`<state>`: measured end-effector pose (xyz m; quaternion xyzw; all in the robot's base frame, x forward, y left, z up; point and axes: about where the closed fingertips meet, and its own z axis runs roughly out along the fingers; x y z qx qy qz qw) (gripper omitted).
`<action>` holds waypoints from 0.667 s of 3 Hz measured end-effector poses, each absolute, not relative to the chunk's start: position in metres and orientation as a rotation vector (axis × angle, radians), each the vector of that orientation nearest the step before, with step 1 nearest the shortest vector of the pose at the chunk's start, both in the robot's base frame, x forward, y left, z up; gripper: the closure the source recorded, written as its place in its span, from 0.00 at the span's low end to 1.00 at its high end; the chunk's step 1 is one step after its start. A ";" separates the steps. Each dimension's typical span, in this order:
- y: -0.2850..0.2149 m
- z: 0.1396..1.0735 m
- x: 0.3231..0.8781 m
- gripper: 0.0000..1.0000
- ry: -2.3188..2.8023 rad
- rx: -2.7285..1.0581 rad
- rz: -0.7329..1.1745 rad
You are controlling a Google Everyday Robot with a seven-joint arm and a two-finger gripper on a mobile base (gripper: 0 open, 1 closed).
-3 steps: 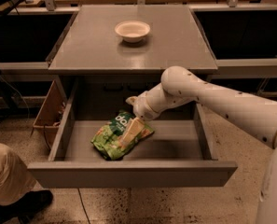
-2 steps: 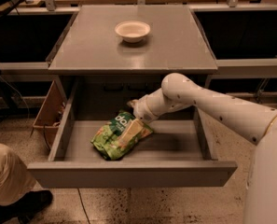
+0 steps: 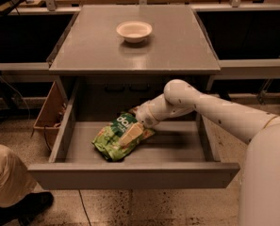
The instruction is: Pick green rice chip bag from top drawer and place on counter
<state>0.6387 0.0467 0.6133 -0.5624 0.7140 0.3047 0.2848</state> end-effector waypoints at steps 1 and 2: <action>0.042 0.619 0.634 0.43 1.940 -1.457 0.870; 0.040 0.629 0.628 0.64 1.939 -1.436 0.896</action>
Offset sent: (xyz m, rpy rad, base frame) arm -0.0152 -0.0151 0.0329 0.0714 0.0734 -0.0469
